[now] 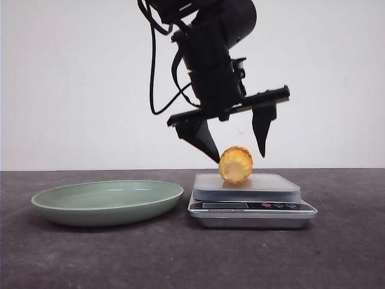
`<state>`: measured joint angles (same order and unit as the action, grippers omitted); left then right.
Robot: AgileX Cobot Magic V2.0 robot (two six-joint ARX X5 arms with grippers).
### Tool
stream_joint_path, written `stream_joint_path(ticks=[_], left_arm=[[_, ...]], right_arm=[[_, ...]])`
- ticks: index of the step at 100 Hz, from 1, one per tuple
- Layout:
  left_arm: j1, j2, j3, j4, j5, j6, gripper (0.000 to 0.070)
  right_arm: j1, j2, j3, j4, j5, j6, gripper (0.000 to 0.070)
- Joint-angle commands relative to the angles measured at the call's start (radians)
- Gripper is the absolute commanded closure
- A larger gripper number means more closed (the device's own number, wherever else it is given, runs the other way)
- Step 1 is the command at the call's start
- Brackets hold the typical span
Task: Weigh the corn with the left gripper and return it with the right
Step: 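Lower the corn onto the scale platform and open the left gripper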
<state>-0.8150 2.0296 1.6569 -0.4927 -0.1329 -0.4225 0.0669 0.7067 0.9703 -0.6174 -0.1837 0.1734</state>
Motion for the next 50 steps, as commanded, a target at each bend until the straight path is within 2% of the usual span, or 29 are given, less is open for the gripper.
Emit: stream_joint_path(ticks=[1, 17, 31, 41, 50], left_arm=[[-0.008, -0.064, 0.049, 0.003, -0.024, 0.055, 0.0225], [0.008, -0.229, 0.055, -0.041, -0.13, 0.17, 0.0225], [0.051, -0.381, 0.055, -0.104, -0.134, 0.153, 0.0226], [0.093, -0.491, 0.055, -0.192, -0.138, 0.181, 0.0227], [0.12, -0.592, 0.055, -0.28, -0.195, 0.21, 0.0226]], right_arm=[[0.003, 0.004, 0.019, 0.006, 0.0, -0.017, 0.0188], [0.003, 0.004, 0.019, 0.005, -0.008, -0.015, 0.0188], [0.003, 0.004, 0.019, 0.01, -0.028, 0.002, 0.0188], [0.003, 0.005, 0.019, 0.011, -0.028, 0.002, 0.0188], [0.004, 0.012, 0.019, 0.019, -0.04, -0.002, 0.0188]])
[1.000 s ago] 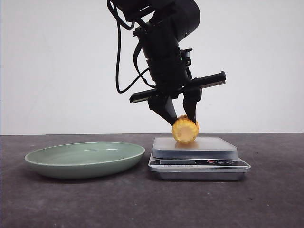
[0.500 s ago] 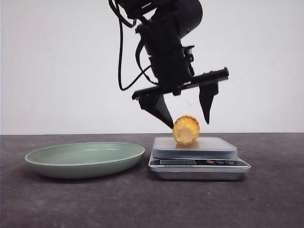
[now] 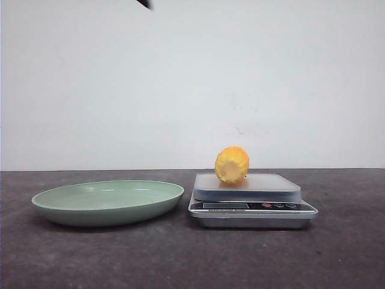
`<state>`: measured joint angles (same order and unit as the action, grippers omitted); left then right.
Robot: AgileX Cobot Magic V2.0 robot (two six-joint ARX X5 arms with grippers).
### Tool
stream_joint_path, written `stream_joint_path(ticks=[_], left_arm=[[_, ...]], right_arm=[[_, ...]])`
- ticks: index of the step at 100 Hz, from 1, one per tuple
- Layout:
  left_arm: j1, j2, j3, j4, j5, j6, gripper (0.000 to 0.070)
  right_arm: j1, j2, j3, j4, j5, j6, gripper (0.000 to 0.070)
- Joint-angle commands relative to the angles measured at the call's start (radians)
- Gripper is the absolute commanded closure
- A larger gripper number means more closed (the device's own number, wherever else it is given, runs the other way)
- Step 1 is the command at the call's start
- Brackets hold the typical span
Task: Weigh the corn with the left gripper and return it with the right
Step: 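Lower the corn onto the scale platform and open the left gripper, then raise the left gripper away from the scale, then lower the right gripper over the corn on the scale and grasp it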
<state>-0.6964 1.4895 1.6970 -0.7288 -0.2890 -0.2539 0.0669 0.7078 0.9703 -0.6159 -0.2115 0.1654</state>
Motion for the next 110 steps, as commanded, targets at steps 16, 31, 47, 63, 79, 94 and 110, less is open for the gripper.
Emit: stream_joint_path(ticks=[16, 31, 47, 63, 79, 94, 110], left_arm=[[0.018, -0.233, 0.015, -0.176, -0.172, 0.089, 0.0225], [0.015, -0.389, 0.014, -0.304, -0.233, 0.085, 0.0224], [0.015, -0.534, 0.01, -0.441, -0.272, 0.001, 0.0224], [0.015, -0.693, 0.006, -0.532, -0.286, -0.065, 0.0224], [0.017, -0.843, -0.001, -0.655, -0.327, -0.127, 0.0225], [0.02, -0.959, -0.032, -0.724, -0.341, -0.167, 0.0224], [0.049, -1.085, -0.12, -0.724, -0.303, -0.204, 0.0224]], right_arm=[[0.031, 0.043, 0.019, 0.051, -0.053, 0.006, 0.0188], [0.09, 0.09, 0.019, 0.09, -0.049, 0.011, 0.0188], [0.17, 0.148, 0.019, 0.149, -0.012, 0.023, 0.0188], [0.271, 0.232, 0.019, 0.217, 0.033, 0.039, 0.0187], [0.373, 0.332, 0.019, 0.277, 0.105, 0.046, 0.0184], [0.447, 0.43, 0.019, 0.336, 0.2, 0.069, 0.0146], [0.493, 0.538, 0.019, 0.394, 0.214, 0.09, 0.0147]])
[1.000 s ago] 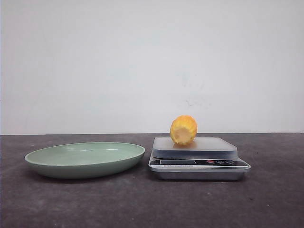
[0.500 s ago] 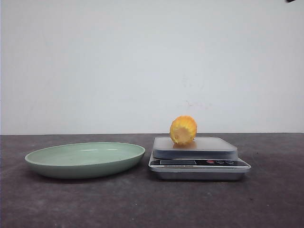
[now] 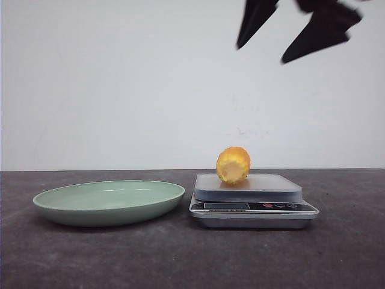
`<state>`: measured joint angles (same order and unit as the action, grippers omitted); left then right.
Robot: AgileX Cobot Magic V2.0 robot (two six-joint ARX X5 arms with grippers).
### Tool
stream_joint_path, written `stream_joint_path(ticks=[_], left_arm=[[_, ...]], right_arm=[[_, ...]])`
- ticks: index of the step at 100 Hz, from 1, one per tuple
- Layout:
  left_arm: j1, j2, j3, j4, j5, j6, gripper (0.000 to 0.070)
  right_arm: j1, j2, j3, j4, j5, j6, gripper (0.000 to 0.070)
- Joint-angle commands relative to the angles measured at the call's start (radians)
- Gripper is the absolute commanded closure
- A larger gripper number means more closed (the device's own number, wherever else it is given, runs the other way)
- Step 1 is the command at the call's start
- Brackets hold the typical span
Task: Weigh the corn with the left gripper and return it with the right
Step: 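Lower the right gripper over the corn on the scale and grasp it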
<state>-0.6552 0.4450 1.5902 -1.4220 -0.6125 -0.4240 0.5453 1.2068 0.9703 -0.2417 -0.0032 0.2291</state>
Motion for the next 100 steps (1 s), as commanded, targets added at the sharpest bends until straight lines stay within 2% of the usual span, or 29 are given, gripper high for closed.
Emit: stream_joint_path(ticks=[1, 15, 36, 56, 73, 86, 100], left_arm=[[0.011, -0.049, -0.021, -0.031, 0.024, -0.037, 0.0224], [0.055, -0.151, -0.154, -0.031, 0.084, -0.06, 0.0225], [0.146, -0.242, -0.372, -0.03, 0.195, -0.059, 0.0225], [0.16, -0.25, -0.478, -0.026, 0.198, -0.056, 0.0225], [0.16, -0.25, -0.484, -0.021, 0.197, -0.021, 0.0225], [0.16, -0.25, -0.484, -0.021, 0.197, -0.006, 0.0225], [0.16, -0.25, -0.484, -0.021, 0.194, -0.005, 0.0225]], right_arm=[[0.016, 0.046, 0.019, 0.023, 0.008, 0.026, 0.0147], [0.032, 0.137, 0.019, 0.032, 0.058, 0.042, 0.0147], [0.032, 0.251, 0.019, 0.05, 0.064, 0.076, 0.0147], [0.037, 0.345, 0.019, 0.135, 0.055, 0.113, 0.0147], [0.037, 0.394, 0.019, 0.169, 0.047, 0.173, 0.0148], [0.037, 0.421, 0.019, 0.179, 0.048, 0.184, 0.0152], [0.037, 0.449, 0.019, 0.159, 0.045, 0.21, 0.0224]])
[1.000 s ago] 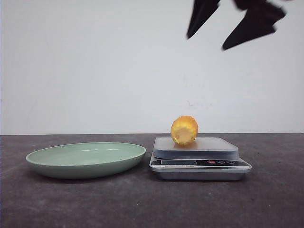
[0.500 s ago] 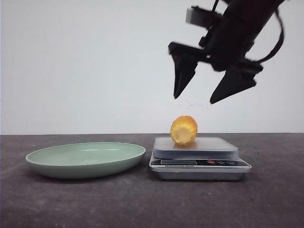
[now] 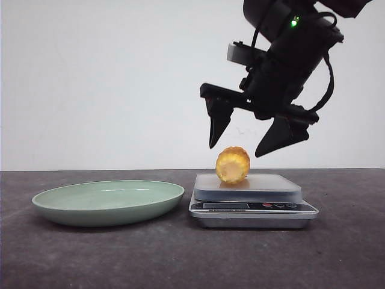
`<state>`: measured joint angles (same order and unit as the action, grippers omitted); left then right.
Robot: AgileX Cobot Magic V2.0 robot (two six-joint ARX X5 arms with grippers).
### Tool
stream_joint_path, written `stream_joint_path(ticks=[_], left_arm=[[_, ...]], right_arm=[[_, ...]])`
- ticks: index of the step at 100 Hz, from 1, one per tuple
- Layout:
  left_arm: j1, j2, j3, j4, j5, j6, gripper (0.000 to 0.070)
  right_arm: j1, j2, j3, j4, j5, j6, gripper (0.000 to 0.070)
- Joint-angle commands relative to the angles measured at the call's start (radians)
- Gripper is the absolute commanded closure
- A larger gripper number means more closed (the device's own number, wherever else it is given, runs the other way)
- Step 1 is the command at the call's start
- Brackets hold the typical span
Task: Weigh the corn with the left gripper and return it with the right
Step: 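Lower the right gripper over the corn on the scale and grasp it, then lift the corn with the right gripper and carry it toward the plate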
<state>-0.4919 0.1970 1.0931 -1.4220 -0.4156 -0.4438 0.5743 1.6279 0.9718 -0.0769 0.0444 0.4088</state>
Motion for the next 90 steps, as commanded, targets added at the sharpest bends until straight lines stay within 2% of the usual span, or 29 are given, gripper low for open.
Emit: stream_joint_path(ticks=[1, 8, 12, 37, 68, 90], left_arm=[[-0.003, -0.002, 0.013, -0.021, -0.003, 0.014, 0.0225], [-0.003, -0.002, 0.013, -0.021, -0.006, 0.016, 0.0225], [-0.003, -0.002, 0.013, -0.021, -0.007, 0.019, 0.0225], [-0.003, -0.002, 0.013, -0.021, -0.01, 0.021, 0.0225], [-0.003, -0.002, 0.013, -0.017, -0.011, 0.021, 0.0225], [-0.003, -0.002, 0.013, 0.008, -0.013, 0.024, 0.0225]], right_arm=[[0.008, 0.03, 0.018, -0.006, -0.003, 0.03, 0.0227], [0.013, 0.039, 0.018, -0.013, -0.002, 0.035, 0.0234], [0.017, 0.041, 0.018, -0.014, -0.002, 0.037, 0.0269], [0.034, 0.041, 0.018, 0.003, 0.029, 0.037, 0.0697], [0.074, -0.069, 0.04, 0.024, 0.041, 0.028, 0.07], [0.178, -0.134, 0.192, -0.038, 0.028, -0.038, 0.07]])
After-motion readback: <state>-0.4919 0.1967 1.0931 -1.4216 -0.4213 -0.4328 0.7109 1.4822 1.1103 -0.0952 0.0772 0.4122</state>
